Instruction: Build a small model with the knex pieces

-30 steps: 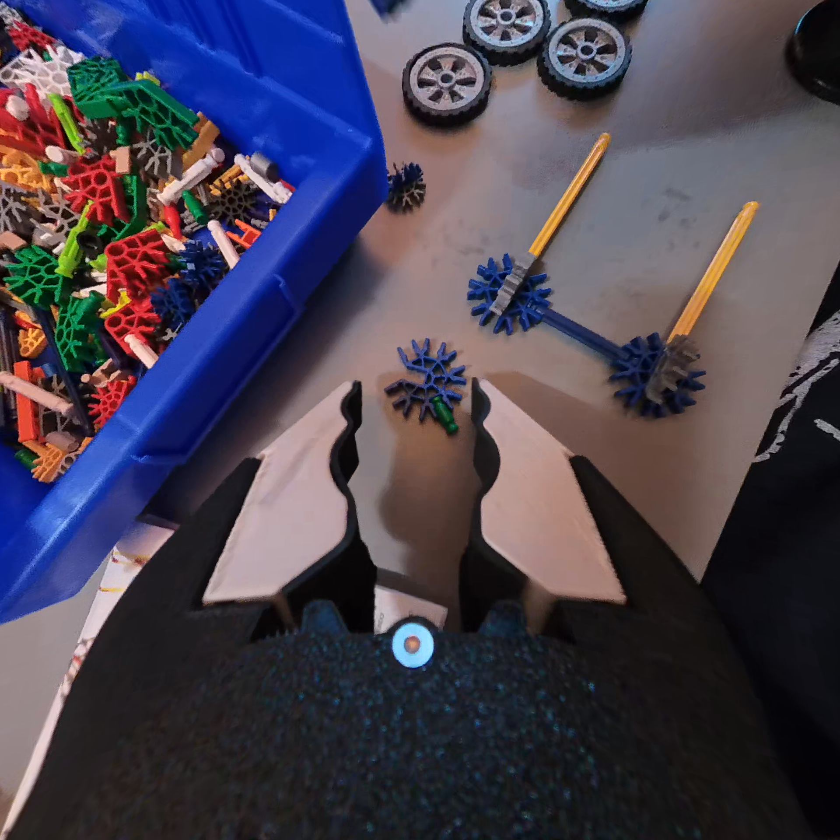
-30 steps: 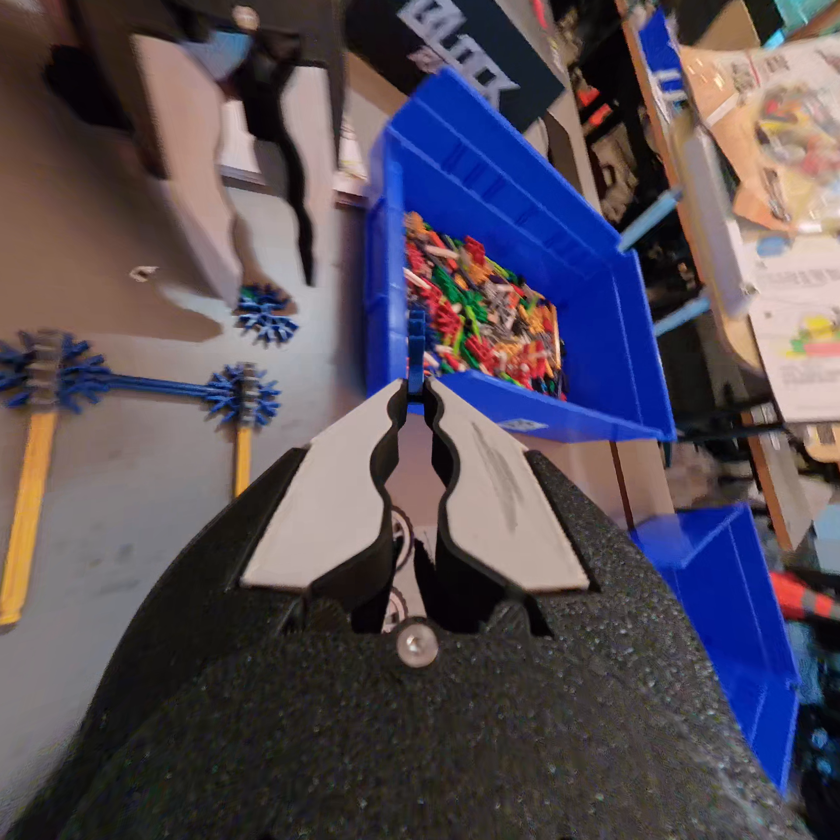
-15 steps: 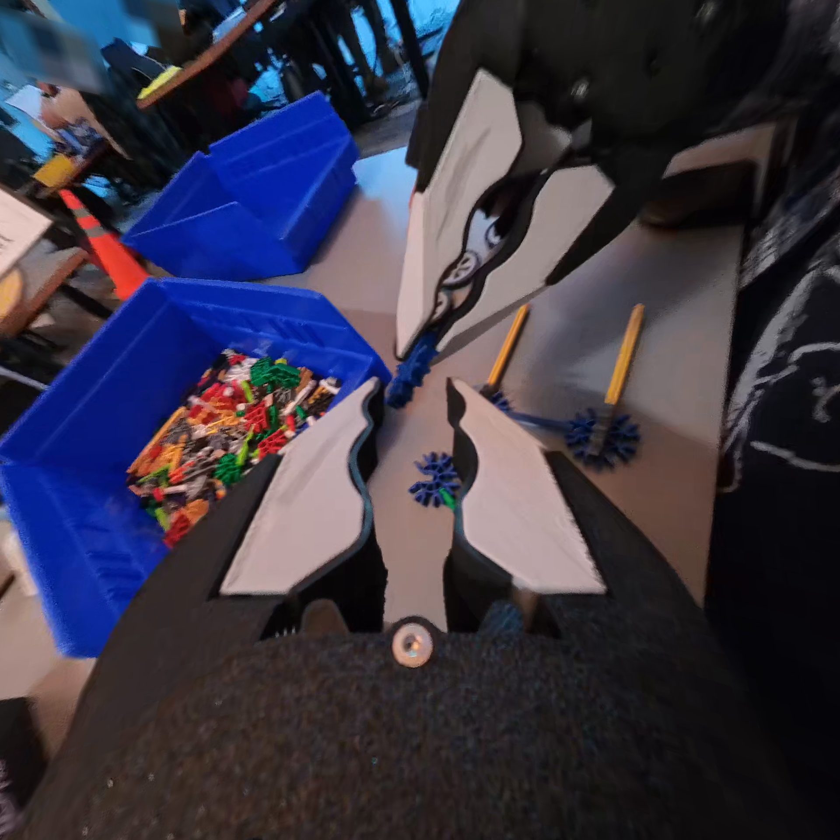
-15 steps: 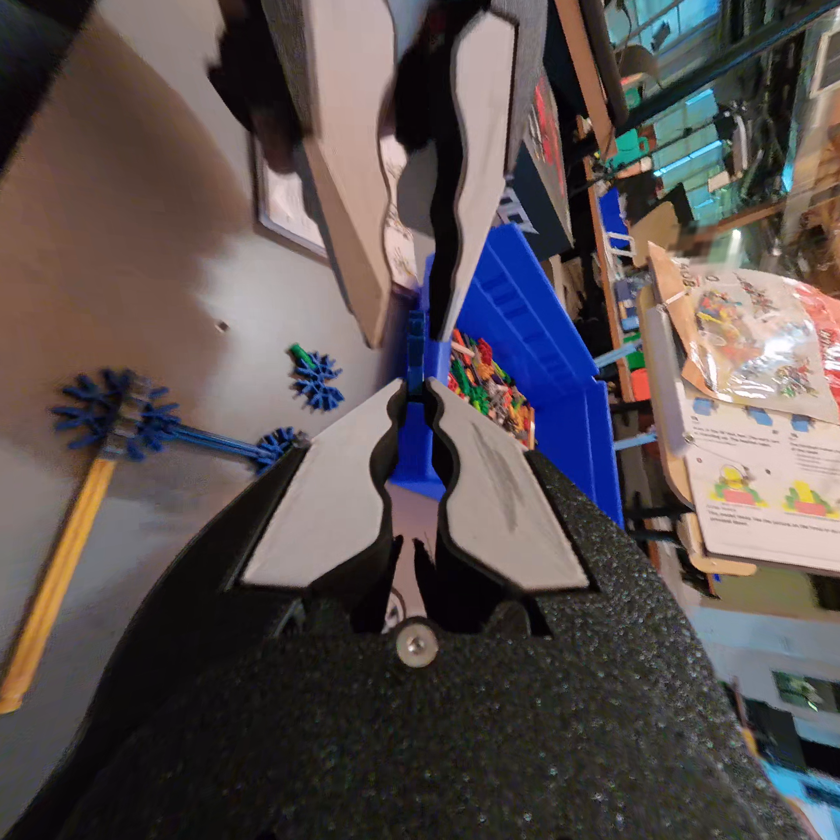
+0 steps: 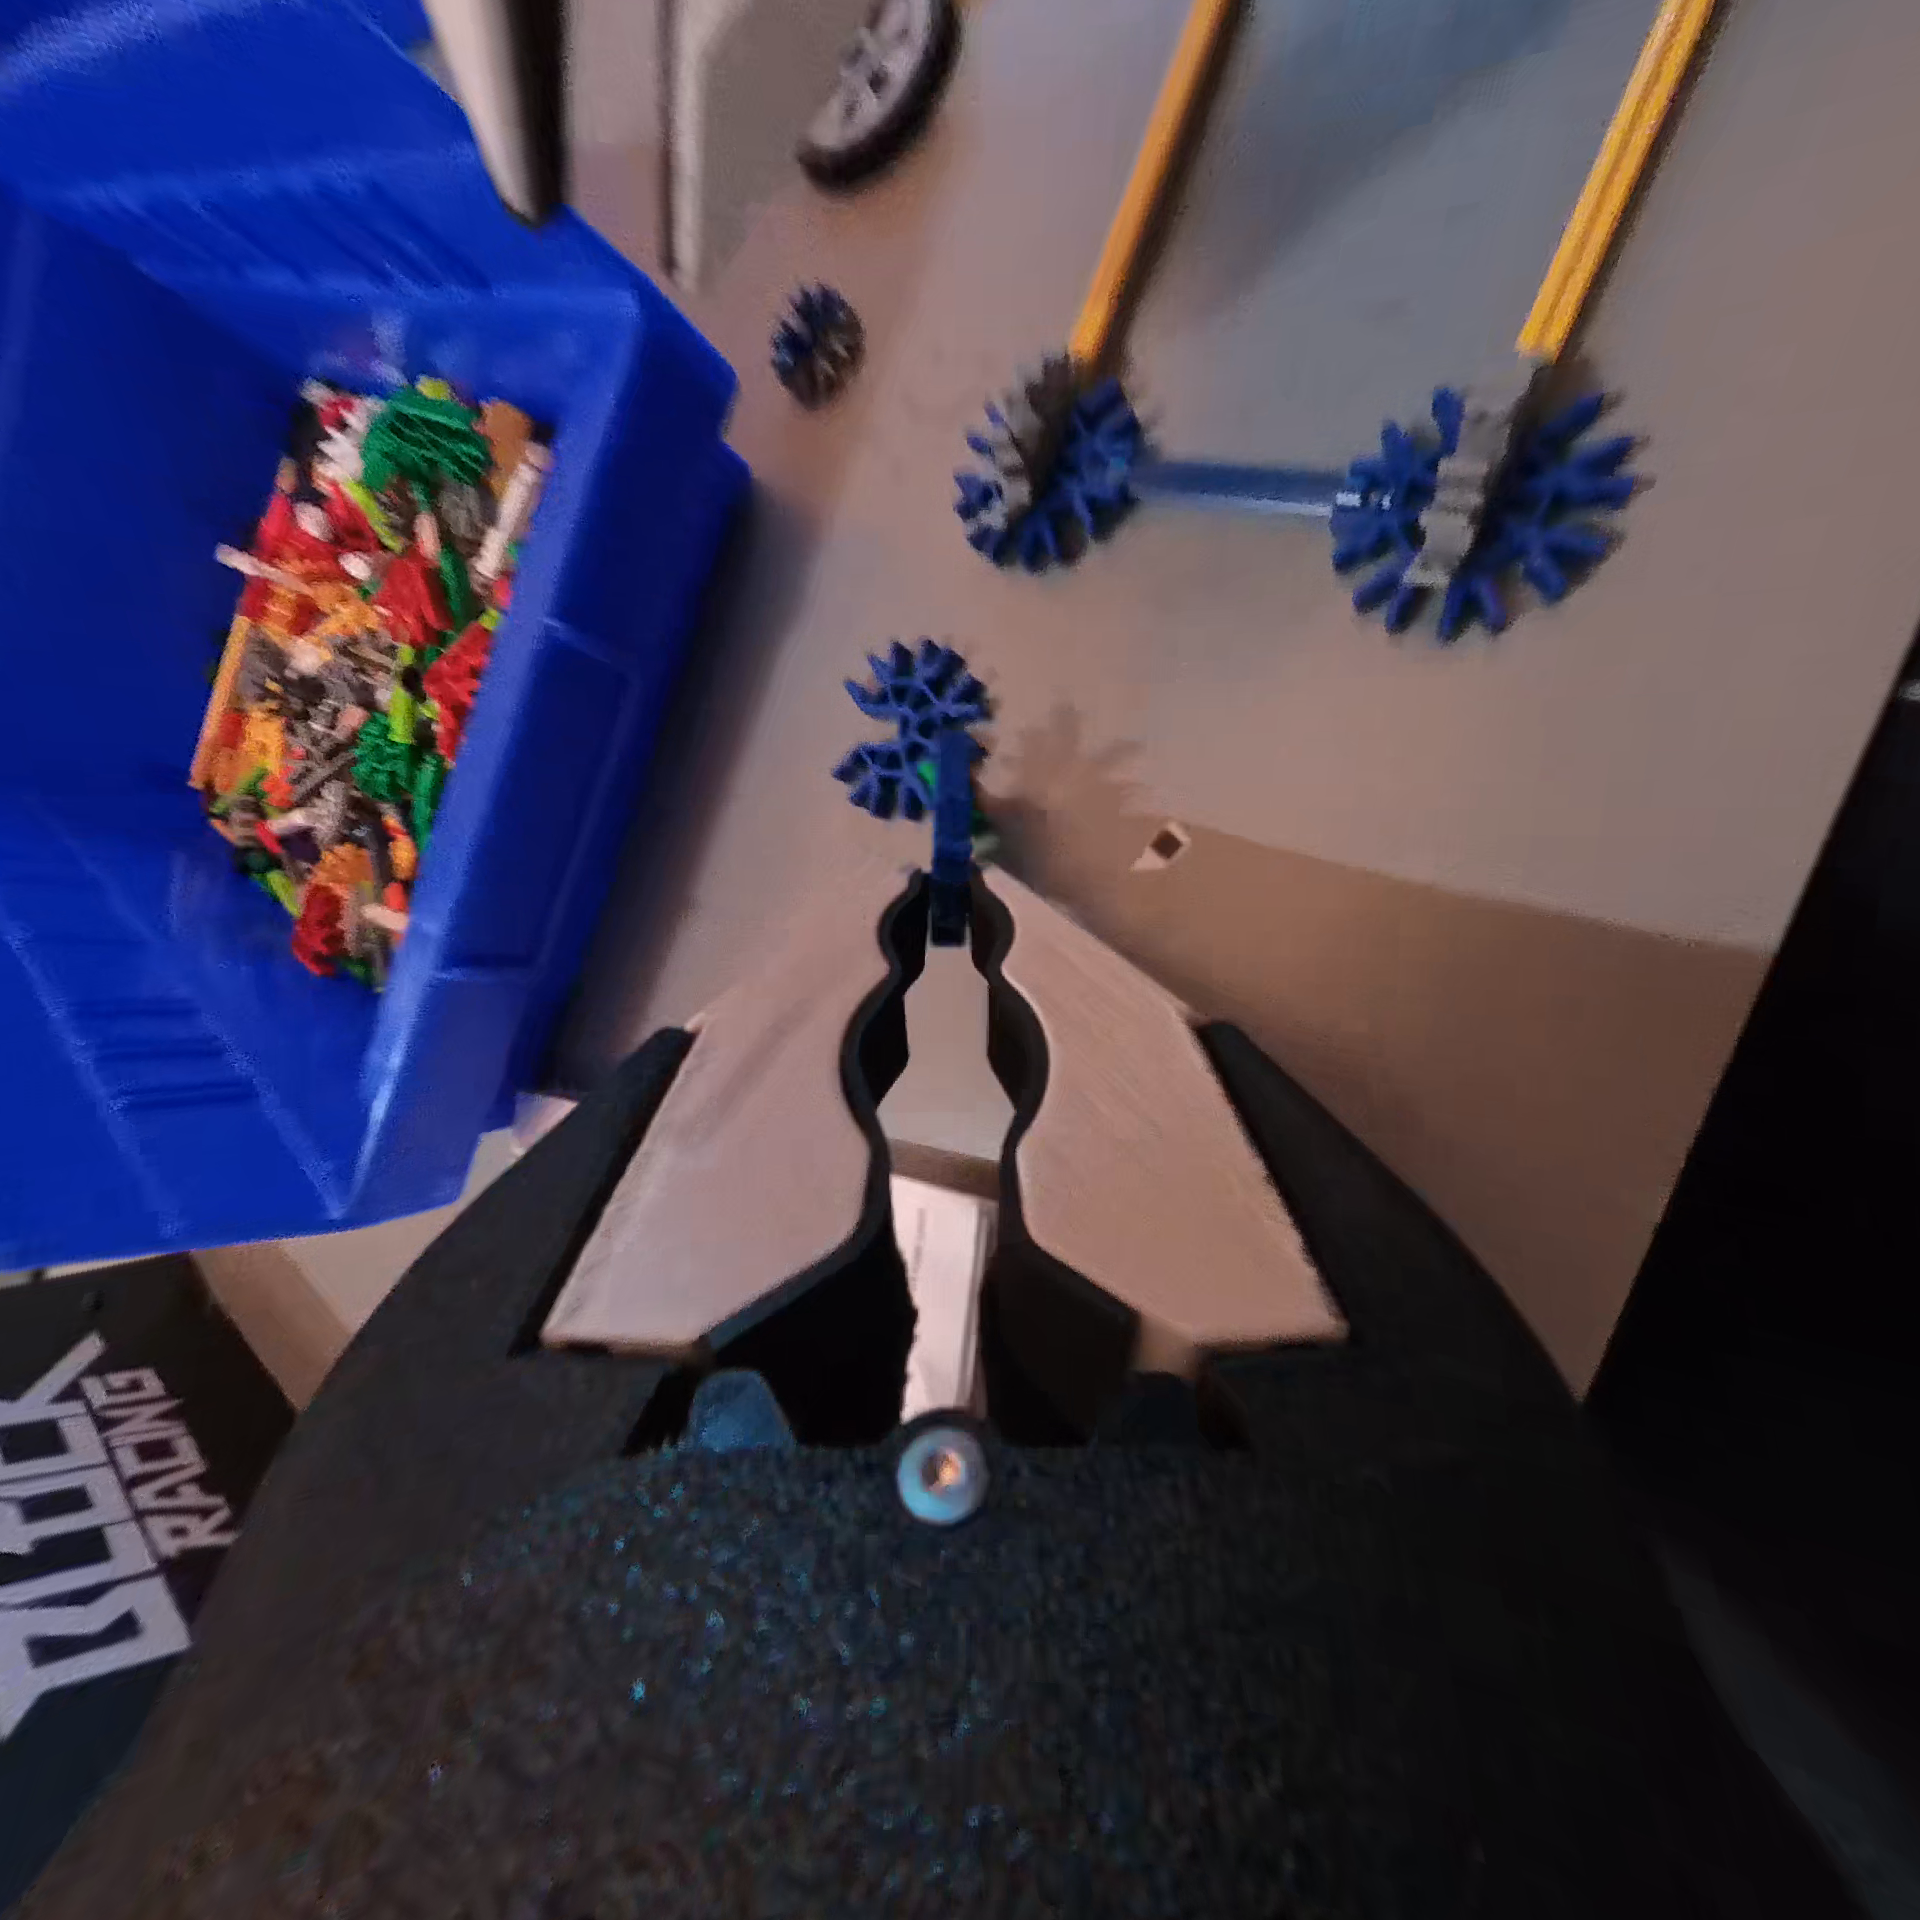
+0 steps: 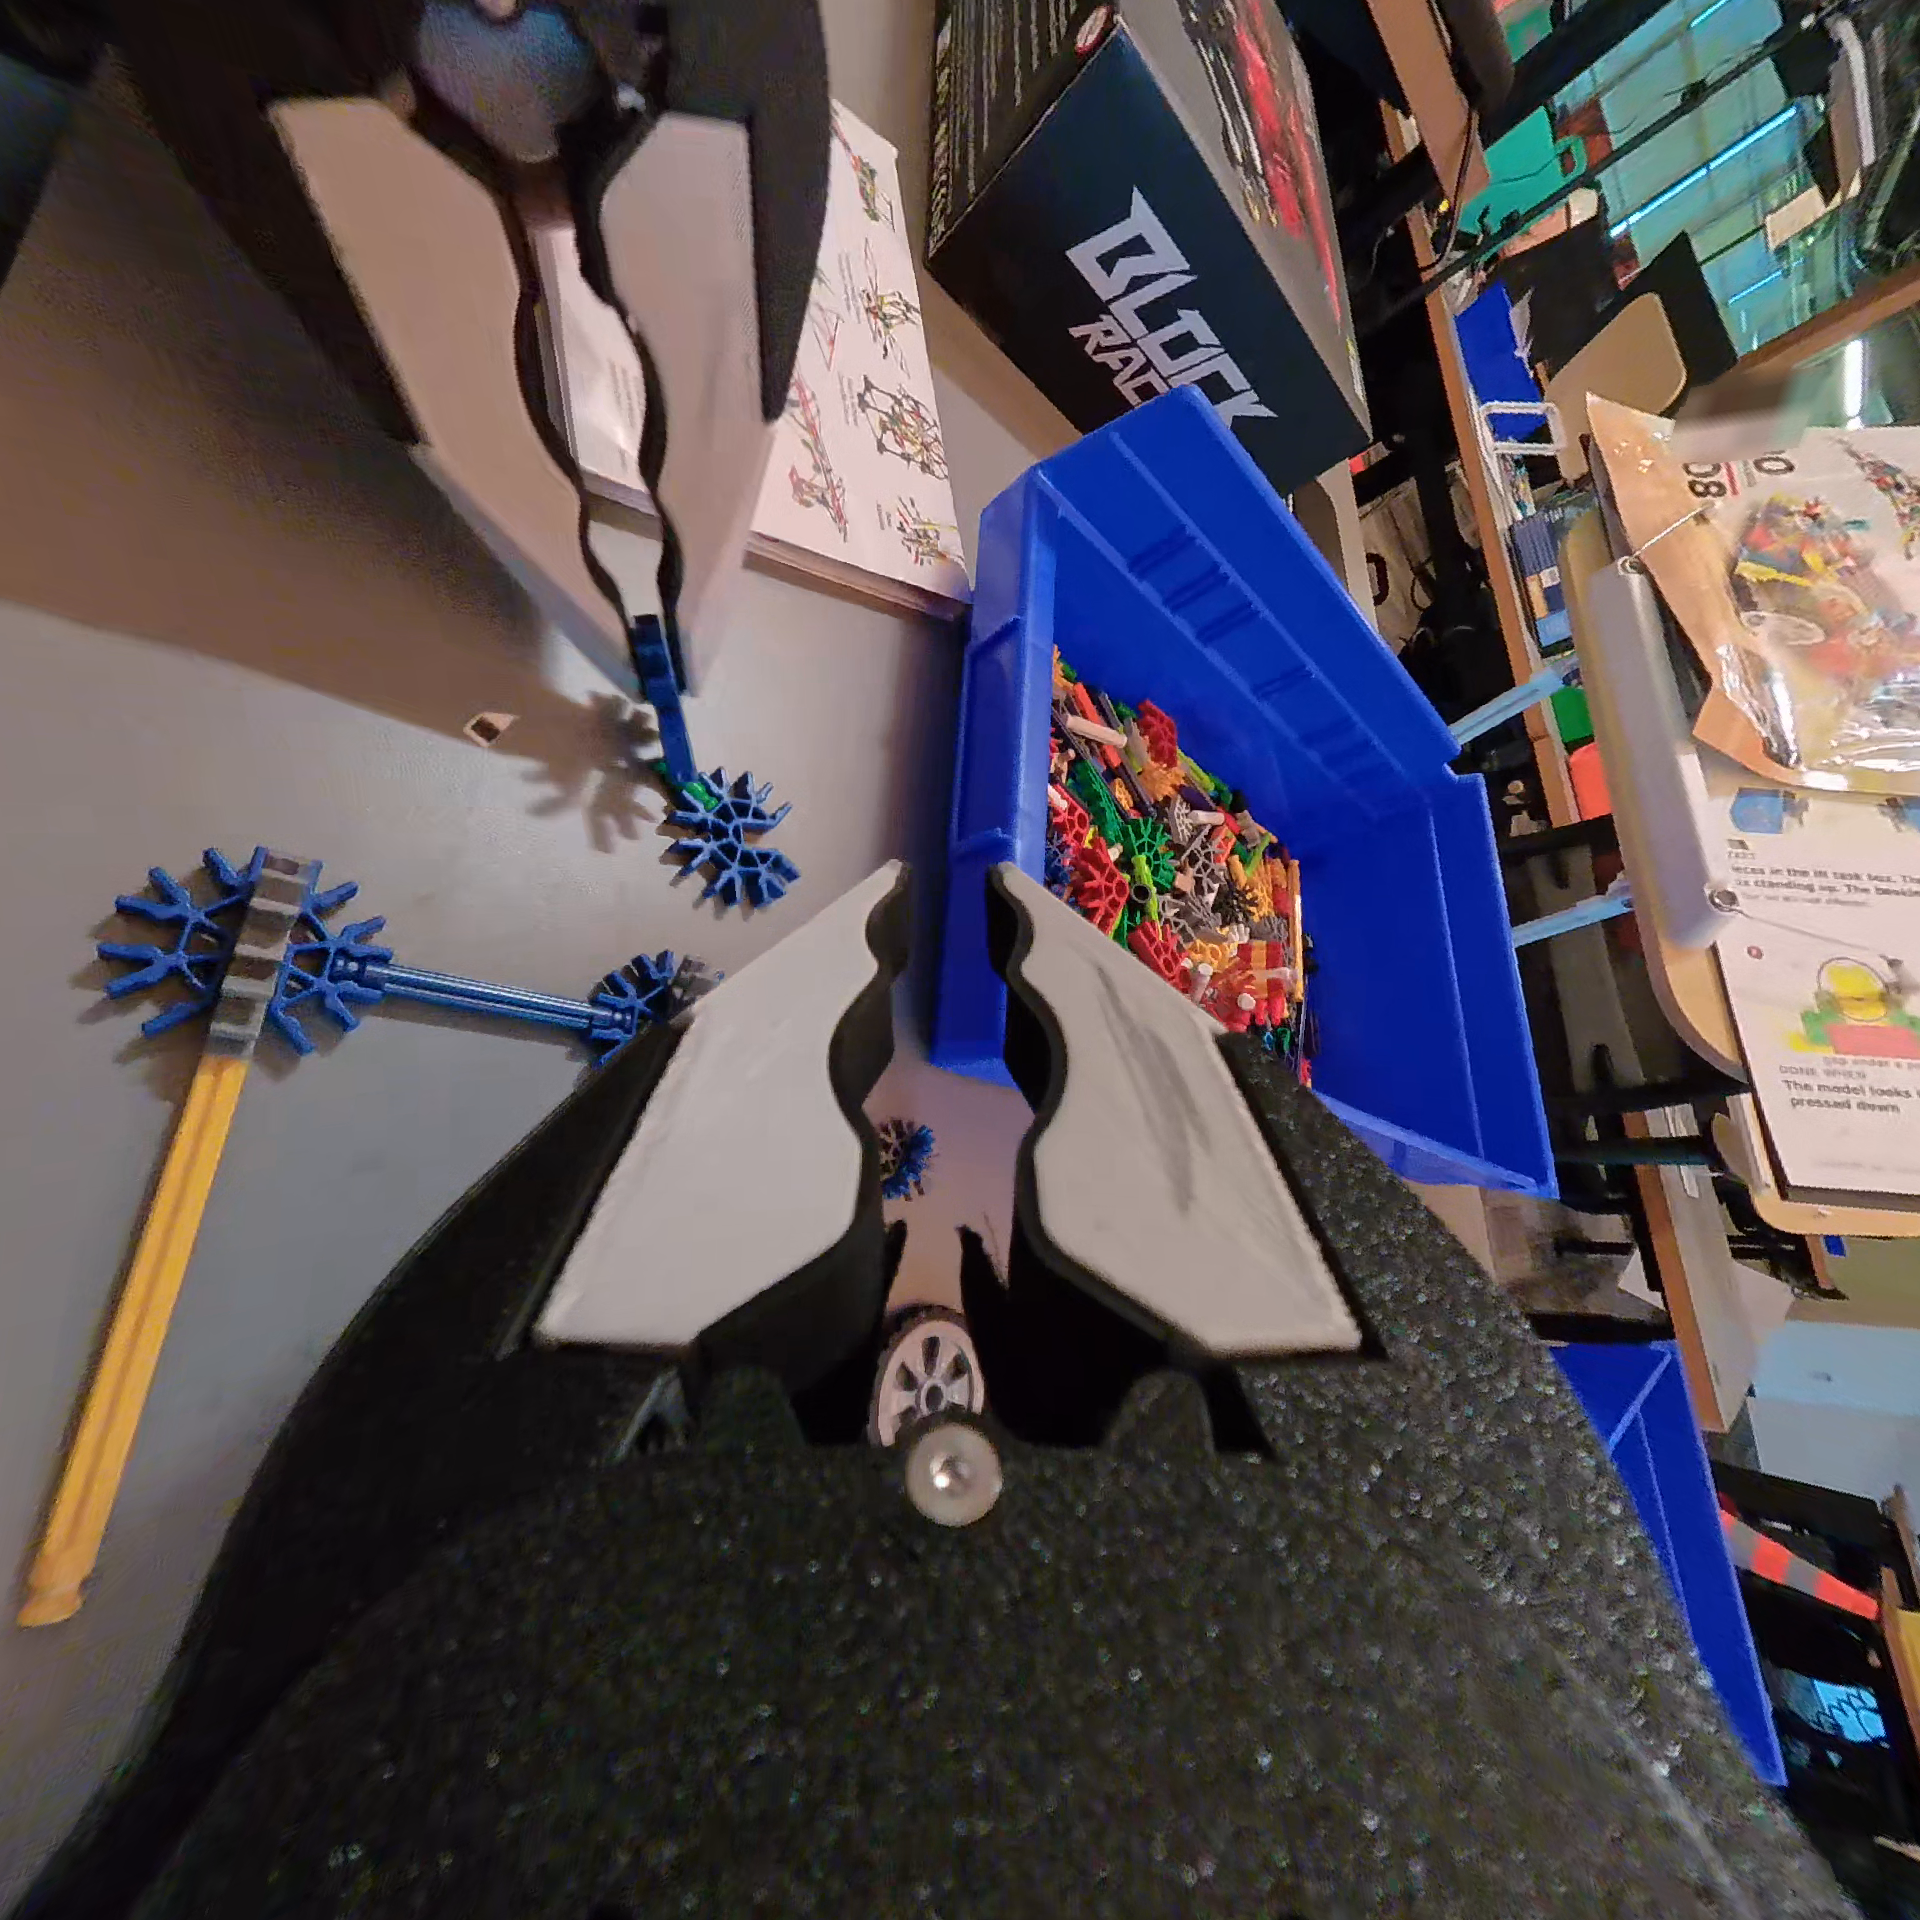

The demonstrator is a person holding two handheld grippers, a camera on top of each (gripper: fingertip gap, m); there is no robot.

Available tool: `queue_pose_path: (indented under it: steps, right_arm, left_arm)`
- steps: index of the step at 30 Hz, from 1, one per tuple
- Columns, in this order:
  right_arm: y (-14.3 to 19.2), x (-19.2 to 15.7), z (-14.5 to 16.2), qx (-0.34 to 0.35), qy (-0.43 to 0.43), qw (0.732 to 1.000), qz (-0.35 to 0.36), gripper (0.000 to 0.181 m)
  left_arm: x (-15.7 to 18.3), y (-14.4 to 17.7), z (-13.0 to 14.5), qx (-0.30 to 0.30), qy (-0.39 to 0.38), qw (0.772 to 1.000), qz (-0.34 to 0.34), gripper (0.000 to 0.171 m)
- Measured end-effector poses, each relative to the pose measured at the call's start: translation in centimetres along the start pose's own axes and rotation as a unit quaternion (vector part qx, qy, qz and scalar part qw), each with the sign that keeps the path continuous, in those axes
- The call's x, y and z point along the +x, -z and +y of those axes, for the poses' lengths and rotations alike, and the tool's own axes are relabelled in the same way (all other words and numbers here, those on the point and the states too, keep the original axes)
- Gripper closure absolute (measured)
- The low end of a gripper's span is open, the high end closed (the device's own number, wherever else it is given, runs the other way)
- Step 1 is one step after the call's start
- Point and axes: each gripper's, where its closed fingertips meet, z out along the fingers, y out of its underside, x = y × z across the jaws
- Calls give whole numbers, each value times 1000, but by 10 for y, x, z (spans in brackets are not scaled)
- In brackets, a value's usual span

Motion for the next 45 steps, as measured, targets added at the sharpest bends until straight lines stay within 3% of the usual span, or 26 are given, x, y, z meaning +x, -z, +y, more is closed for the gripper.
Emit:
queue_pose_path:
  steps: [3,6,8,13,19,23,28,31,34,39,41,45]
  right_arm:
    - [2,2,2,-2,-1,1000,2,168]
    - [5,7,5,-3,-10,1000,8,168]
    - [7,13,7,-2,-18,1000,15,168]
    - [12,24,10,-5,-33,999,31,168]
    - [16,28,10,-4,-37,999,40,168]
    - [15,28,13,-3,-41,998,43,168]
    - [12,21,10,-3,-38,998,43,168]
    - [12,19,7,-1,-38,998,44,168]
    - [13,17,5,1,-37,998,45,168]
    - [14,16,2,0,-36,998,47,168]
    - [15,16,0,1,-35,998,47,168]
    - [15,19,-1,2,-35,998,50,168]
  left_arm:
    - [4,-6,4,-13,4,1000,8,162]
    - [3,0,-2,10,37,998,41,139]
    - [-7,7,-6,27,57,997,50,137]
    - [-68,22,-27,59,83,995,11,133]
    - [-148,7,-56,49,67,996,-23,140]
    - [-176,-34,-62,10,90,996,21,141]
    - [-197,-96,-33,-93,149,983,48,138]
    - [-198,-117,-24,-141,158,976,59,135]
    - [-198,-130,-10,-198,155,966,60,132]
    - [-203,-135,-2,-233,171,955,63,148]
    - [-201,-138,-2,-232,167,956,65,164]
    - [-201,-137,-2,-229,146,961,61,171]
